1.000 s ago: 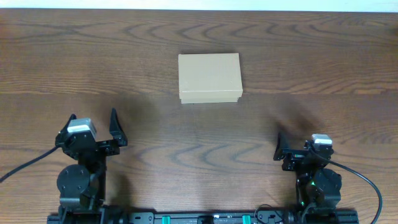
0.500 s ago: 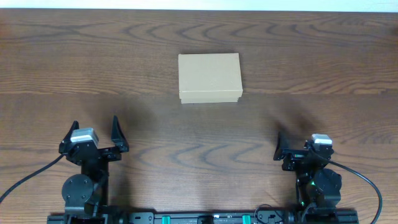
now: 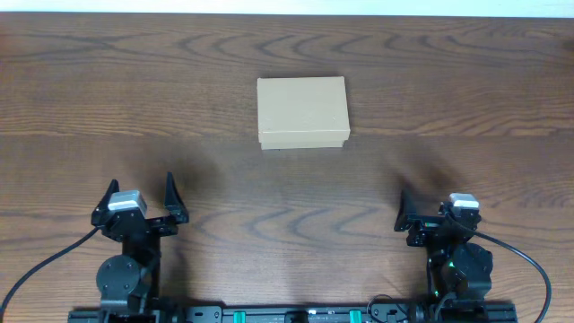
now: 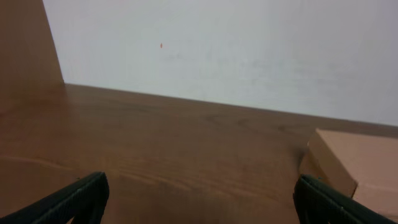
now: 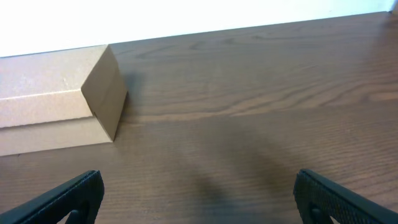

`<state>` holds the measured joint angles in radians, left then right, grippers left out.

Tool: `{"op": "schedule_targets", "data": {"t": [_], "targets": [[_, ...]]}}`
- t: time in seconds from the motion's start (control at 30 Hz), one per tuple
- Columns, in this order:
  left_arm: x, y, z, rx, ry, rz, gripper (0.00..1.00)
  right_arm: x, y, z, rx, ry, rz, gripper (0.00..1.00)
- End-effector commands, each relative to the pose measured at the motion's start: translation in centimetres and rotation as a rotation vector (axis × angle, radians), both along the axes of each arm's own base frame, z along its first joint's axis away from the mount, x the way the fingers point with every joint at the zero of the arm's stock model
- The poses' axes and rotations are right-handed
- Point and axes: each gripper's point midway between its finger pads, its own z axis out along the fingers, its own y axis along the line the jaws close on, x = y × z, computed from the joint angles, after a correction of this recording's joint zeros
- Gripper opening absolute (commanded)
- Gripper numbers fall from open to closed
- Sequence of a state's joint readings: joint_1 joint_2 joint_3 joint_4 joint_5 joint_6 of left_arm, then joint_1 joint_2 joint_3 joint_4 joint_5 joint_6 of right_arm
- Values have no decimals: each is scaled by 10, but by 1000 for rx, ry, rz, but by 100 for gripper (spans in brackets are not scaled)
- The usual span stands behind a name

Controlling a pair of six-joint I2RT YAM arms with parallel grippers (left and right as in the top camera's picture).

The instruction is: Pack container

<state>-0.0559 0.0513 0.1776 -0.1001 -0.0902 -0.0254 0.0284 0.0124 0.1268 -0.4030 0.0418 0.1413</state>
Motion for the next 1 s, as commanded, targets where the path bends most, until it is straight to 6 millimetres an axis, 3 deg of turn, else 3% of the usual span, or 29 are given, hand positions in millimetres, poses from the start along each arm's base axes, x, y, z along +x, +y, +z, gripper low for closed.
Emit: {"op": "schedule_targets", "data": {"t": [0.0, 0.97], "targets": [[-1, 3, -5, -4, -7, 16, 95, 0, -1, -2, -2, 1, -5, 99], [3, 4, -40, 1, 54, 24, 95, 0, -1, -2, -2, 1, -5, 99]]}}
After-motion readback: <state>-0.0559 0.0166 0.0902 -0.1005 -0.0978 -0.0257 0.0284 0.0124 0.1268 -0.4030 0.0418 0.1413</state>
